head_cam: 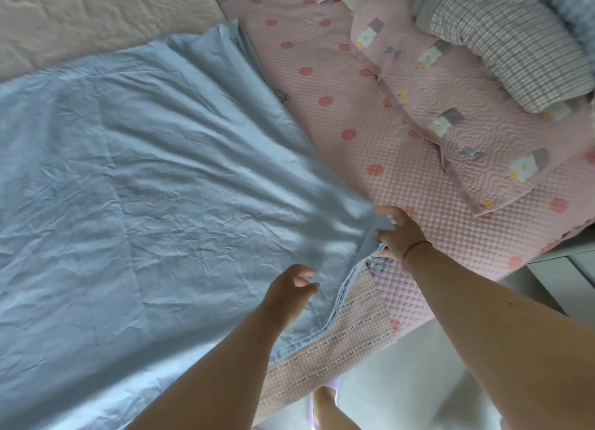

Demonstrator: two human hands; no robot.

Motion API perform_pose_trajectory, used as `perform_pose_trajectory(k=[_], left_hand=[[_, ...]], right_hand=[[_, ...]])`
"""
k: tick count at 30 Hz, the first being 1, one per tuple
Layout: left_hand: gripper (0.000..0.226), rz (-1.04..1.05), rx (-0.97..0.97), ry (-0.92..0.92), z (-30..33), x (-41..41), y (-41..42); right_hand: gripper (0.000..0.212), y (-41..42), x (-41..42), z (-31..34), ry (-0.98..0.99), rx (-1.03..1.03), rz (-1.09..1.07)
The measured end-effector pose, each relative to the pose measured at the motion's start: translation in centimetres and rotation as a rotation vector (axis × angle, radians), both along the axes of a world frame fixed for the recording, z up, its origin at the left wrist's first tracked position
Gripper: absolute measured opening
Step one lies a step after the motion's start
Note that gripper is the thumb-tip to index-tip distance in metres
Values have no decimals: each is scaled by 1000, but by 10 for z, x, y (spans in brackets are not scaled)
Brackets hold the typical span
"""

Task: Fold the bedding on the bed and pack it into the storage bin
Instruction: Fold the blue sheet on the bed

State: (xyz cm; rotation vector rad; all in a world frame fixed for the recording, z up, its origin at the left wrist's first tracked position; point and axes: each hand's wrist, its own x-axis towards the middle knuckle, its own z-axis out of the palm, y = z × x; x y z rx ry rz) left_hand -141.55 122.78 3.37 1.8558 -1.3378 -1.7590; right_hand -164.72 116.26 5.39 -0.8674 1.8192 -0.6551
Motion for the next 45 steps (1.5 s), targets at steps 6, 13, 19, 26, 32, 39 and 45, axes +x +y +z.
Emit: perform_pose_trajectory(k=[6,13,19,26,32,39,45], left_hand=[[6,-72,-89,124,21,5,3],[40,-120,4,-17,2,34,19],[44,90,82,-64,0,100,42],[23,370,-96,-61,27,161,44],[17,454,-122,11,48,195,58],[28,319,-48,102,52,209,94],[38,530,-389,-371,64,255,71]], right_hand=[[30,-36,56,33,-363,68,-158],[31,-61,108,55,-654,-3,-248],[29,-80,159,70,-666,-92,-199],[12,-82,221,92,-645,-154,-109],[10,-75,275,102,-616,-130,78],[6,-54,377,109,-343,-11,548],[32,-28,419,101,-205,134,801]])
